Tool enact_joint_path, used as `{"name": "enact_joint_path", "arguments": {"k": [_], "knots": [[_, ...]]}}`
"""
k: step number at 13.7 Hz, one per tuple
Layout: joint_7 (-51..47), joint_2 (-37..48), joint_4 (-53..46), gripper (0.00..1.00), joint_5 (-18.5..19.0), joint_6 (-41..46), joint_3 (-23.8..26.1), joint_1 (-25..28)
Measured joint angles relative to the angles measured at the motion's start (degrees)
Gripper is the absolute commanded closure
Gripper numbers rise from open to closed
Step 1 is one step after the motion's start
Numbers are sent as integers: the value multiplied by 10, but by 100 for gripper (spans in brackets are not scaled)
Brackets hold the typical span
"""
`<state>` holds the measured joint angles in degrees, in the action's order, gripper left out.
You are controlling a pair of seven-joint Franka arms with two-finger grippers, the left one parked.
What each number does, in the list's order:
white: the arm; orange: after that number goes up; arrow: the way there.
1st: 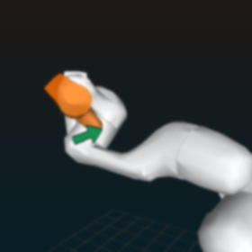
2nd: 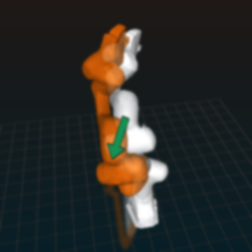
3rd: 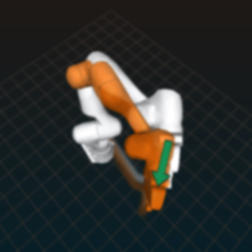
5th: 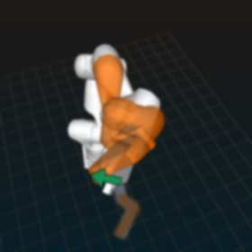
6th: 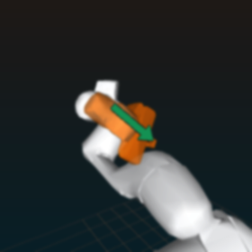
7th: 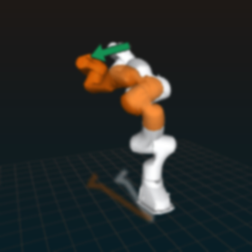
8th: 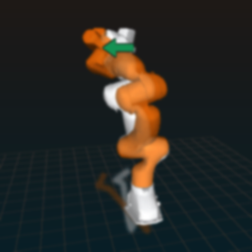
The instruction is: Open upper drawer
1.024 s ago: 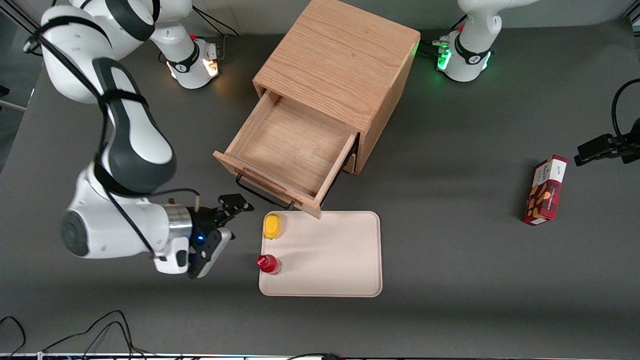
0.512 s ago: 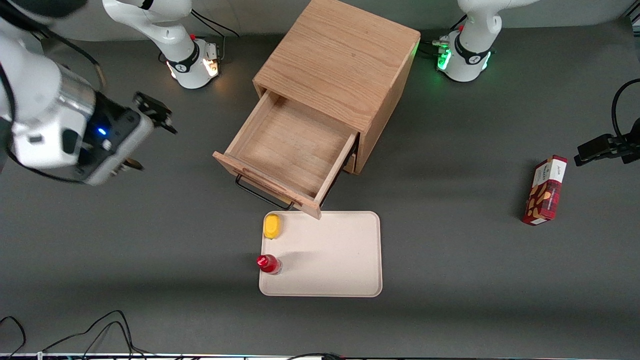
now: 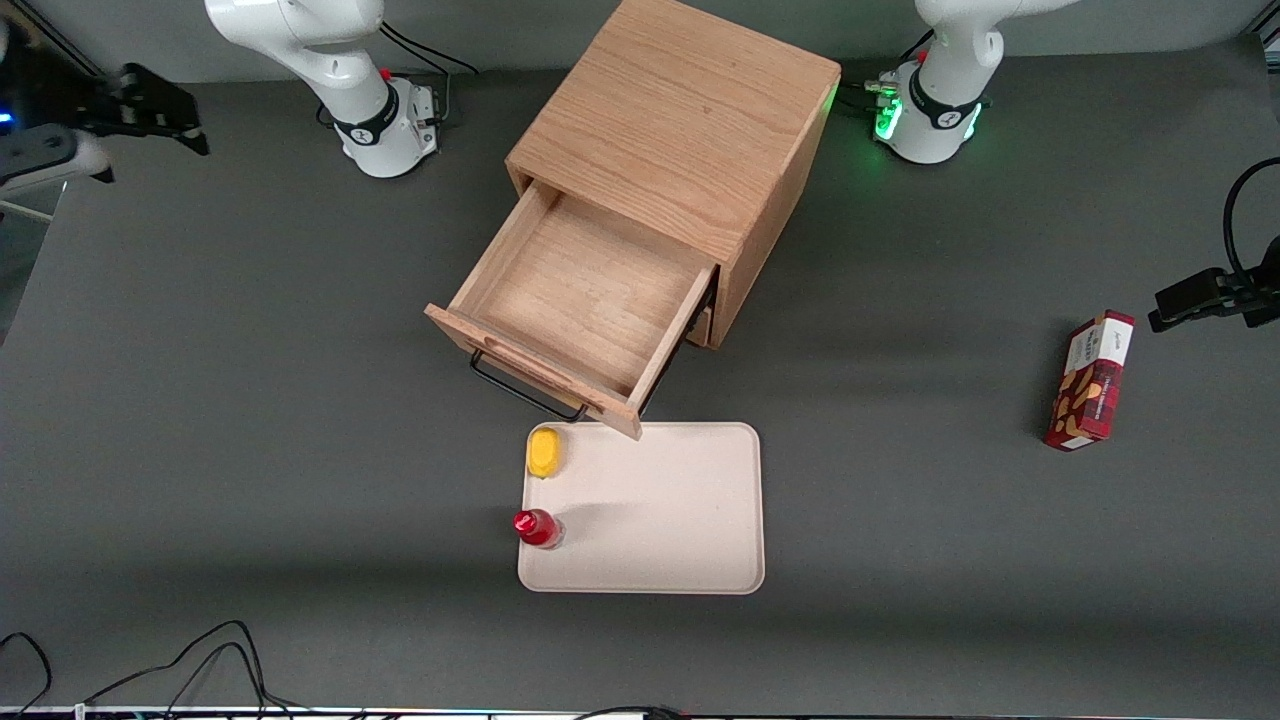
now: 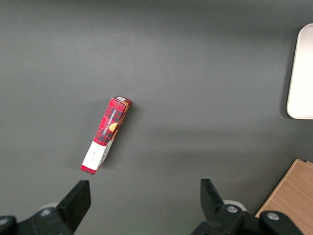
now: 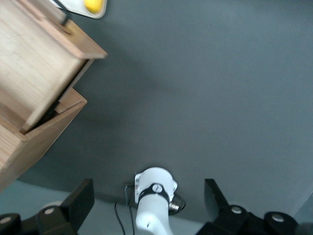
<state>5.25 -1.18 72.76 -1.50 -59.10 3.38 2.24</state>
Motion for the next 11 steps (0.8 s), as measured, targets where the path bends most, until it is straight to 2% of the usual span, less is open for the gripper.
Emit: {"name": "enact_joint_path", "arguments": {"k": [2,5,7,11], "knots": [[-17,57,127,0,-5,-67,-26,-5],[-69,155,308,0,-5,-177,-16,1],[-106,193,360,0,-5,-213,-8,5],[-169,203,383,0,9,-236,18,5]]}}
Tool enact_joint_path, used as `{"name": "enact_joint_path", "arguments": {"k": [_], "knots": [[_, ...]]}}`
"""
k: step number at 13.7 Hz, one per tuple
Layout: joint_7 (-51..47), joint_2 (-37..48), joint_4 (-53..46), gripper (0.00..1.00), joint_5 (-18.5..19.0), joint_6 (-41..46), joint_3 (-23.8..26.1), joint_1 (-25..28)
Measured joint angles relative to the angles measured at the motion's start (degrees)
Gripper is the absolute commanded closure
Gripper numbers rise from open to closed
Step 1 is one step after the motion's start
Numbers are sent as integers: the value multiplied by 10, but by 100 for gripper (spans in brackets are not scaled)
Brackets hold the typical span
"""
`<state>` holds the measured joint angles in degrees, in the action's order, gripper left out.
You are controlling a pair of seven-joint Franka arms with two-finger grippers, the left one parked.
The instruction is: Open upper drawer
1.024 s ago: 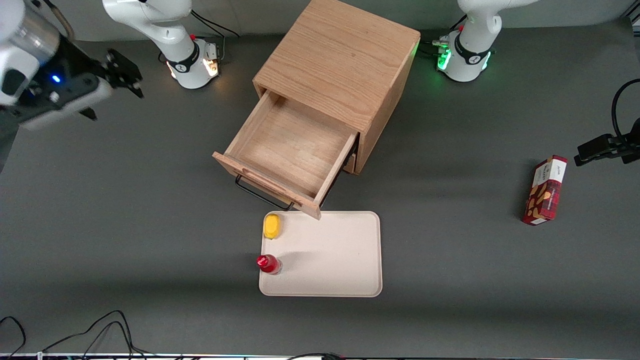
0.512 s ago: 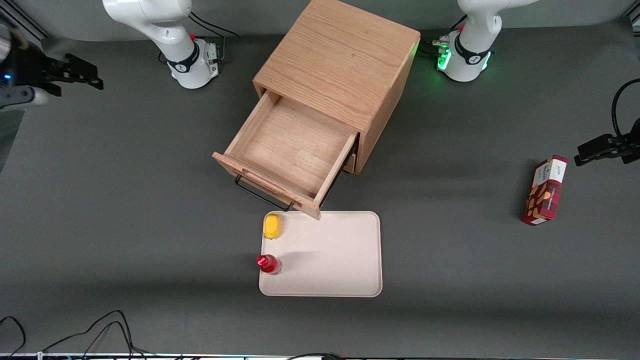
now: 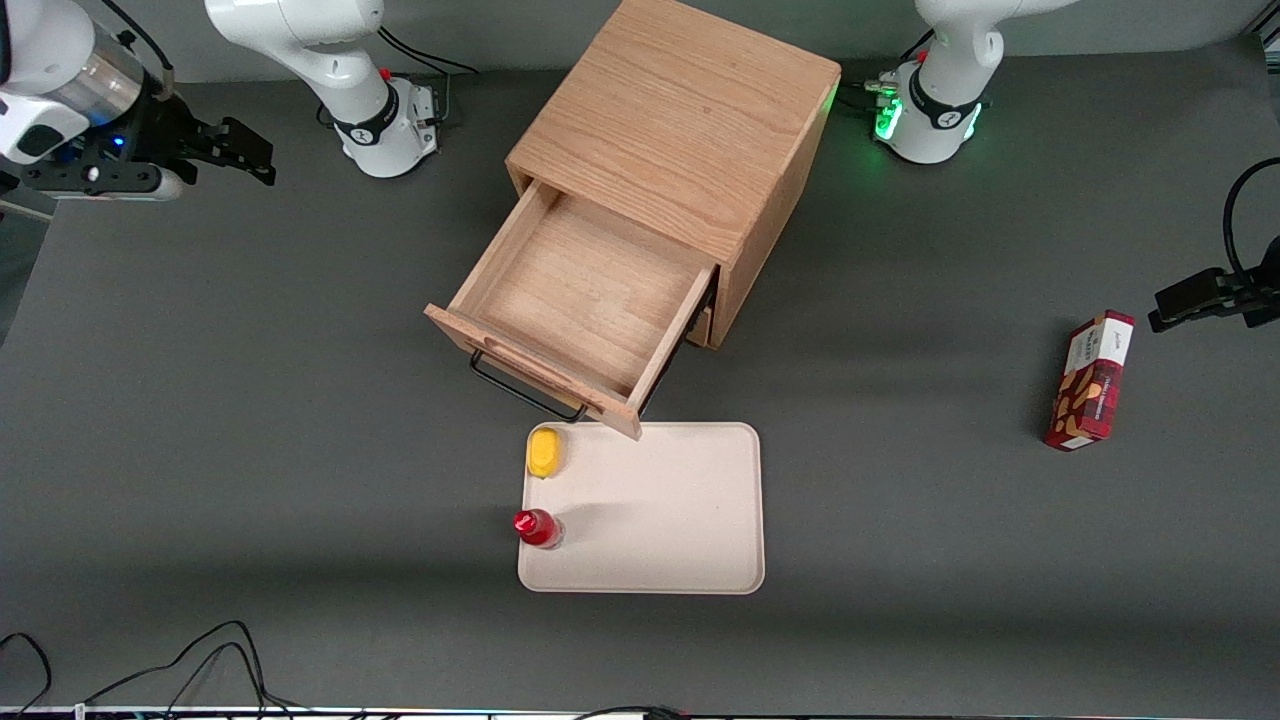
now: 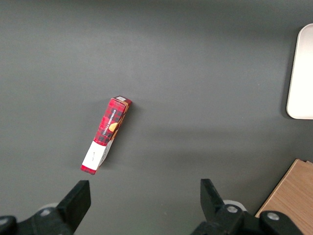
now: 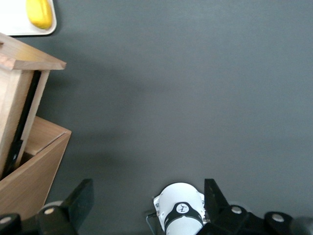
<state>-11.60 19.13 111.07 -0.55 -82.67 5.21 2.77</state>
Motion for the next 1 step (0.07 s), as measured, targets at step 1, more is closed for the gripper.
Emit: {"name": "enact_joint_path", "arguments": {"k": [1], "knots": [[-2,-1,-1,0,7,-7,0,0]]}}
